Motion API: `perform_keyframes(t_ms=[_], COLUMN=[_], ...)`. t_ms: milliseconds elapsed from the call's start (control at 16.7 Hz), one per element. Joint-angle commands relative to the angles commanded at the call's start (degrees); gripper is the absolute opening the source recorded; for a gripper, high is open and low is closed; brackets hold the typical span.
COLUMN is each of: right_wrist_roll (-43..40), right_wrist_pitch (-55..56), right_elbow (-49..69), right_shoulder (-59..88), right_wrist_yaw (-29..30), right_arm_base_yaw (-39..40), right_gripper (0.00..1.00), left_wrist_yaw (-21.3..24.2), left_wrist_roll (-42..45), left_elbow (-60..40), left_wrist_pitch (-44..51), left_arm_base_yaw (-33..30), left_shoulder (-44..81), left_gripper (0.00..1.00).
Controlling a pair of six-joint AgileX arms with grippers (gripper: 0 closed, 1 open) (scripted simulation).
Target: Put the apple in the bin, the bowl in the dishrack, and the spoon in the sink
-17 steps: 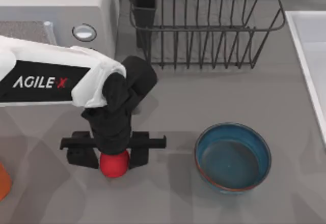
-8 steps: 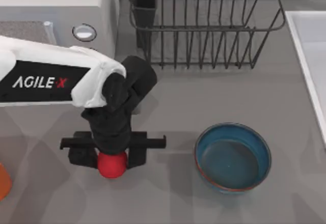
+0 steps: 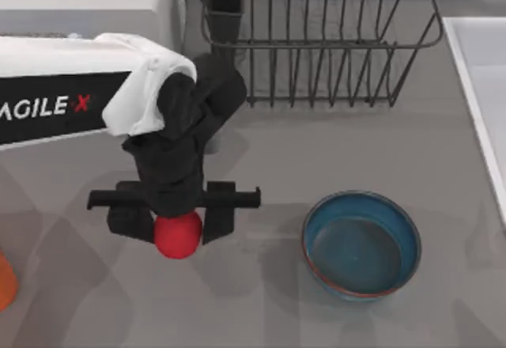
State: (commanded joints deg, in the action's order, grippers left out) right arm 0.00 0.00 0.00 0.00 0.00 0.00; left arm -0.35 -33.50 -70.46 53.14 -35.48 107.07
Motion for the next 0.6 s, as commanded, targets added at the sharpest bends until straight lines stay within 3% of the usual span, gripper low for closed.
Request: perform_keyframes(t_ms=[300, 600], right_wrist_roll=[0.00, 0.00], right_wrist_pitch=[0.00, 0.00], right_elbow=[0.00, 0.00], right_shoulder=[0.00, 0.00], right_wrist_yaw=[0.00, 0.00], right_arm_base_yaw=[0.00, 0.00], right_gripper=[1.00, 1.00], left_wrist_yaw=[-0.01, -0.03], left_wrist_roll=[-0.01, 0.13], left_elbow=[-7.06, -7.42], left_wrist_pitch=[11.50, 12.02], left_arm_base_yaw=[0.00, 0.10], left_shoulder=[-4.48, -4.72], left_gripper=[0.00, 0.00])
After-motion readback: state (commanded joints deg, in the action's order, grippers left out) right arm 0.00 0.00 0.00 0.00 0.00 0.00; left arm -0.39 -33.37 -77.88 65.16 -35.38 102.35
